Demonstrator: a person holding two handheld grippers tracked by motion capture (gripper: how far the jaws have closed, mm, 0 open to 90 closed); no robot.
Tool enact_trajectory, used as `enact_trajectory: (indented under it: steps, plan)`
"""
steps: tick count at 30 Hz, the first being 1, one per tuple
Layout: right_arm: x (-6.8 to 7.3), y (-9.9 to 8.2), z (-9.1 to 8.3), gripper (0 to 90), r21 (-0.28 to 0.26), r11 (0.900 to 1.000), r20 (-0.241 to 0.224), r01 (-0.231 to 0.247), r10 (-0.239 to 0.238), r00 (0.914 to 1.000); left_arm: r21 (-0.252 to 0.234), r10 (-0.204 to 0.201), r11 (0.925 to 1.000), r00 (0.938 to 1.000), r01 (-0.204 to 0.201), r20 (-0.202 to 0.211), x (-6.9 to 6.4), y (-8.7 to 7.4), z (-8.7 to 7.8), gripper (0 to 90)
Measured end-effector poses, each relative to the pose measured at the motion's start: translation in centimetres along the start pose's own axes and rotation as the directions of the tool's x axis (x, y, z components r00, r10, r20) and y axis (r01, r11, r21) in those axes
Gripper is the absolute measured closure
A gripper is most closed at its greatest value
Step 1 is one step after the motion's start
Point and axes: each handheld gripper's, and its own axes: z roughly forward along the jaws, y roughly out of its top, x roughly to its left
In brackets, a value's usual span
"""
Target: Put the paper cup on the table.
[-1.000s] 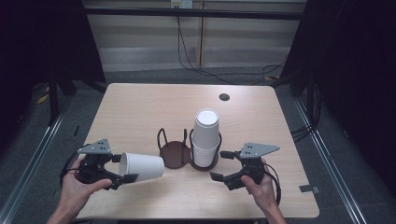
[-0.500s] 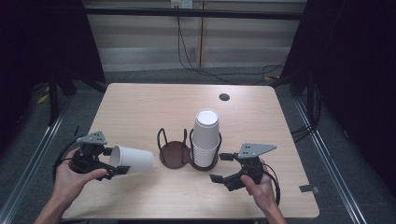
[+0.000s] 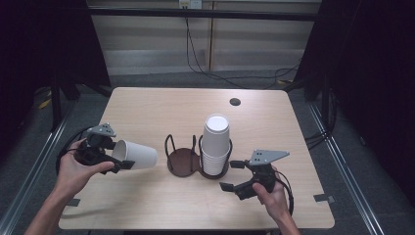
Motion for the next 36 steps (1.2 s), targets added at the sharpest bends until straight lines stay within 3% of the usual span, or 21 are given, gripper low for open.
enact_trajectory:
  steps: [2,9,12,14,23,25,29,36]
  plan:
    - [-0.1,0.0,-0.1,14.5,-0.009,1.0000,0.022,0.001,0.000,0.9998,0.007,0.001,1.0000,1.0000,-0.001,0.007,0.1,0.5,0.2,12.4]
    - [-0.1,0.0,-0.2,14.5,-0.002,1.0000,0.023,-0.003,0.003,0.9997,0.093,0.058,0.9943,0.9975,-0.053,-0.042,-0.5,2.7,1.0,12.1]
    - [-0.1,-0.1,-0.1,14.5,0.002,1.0000,0.023,-0.003,0.003,0.9997,0.146,0.076,0.9869,0.9958,-0.068,-0.051,-0.4,3.6,1.5,12.0]
    - [-0.1,-0.1,-0.1,14.6,0.002,1.0000,0.024,0.001,-0.001,0.9997,0.164,0.067,0.9848,0.9964,-0.058,-0.052,0.1,4.0,2.0,11.6]
    - [-0.1,0.0,0.3,14.9,0.013,0.9999,0.029,0.009,-0.009,0.9995,0.272,0.070,0.9601,0.9975,-0.064,-0.009,1.3,5.7,3.7,11.2]
    - [-0.1,0.0,0.4,14.9,0.016,0.9998,0.029,0.010,-0.011,0.9995,0.266,0.068,0.9619,0.9977,-0.065,-0.001,1.3,5.8,3.8,11.2]
    - [-0.1,0.1,0.3,14.9,0.016,0.9998,0.030,0.014,-0.015,0.9994,0.307,0.092,0.9479,0.9957,-0.086,-0.008,1.1,5.9,4.5,11.3]
    - [-0.1,0.0,0.3,15.0,0.017,0.9998,0.032,0.014,-0.014,0.9994,0.337,0.088,0.9381,0.9961,-0.080,-0.009,1.3,6.6,5.2,11.2]
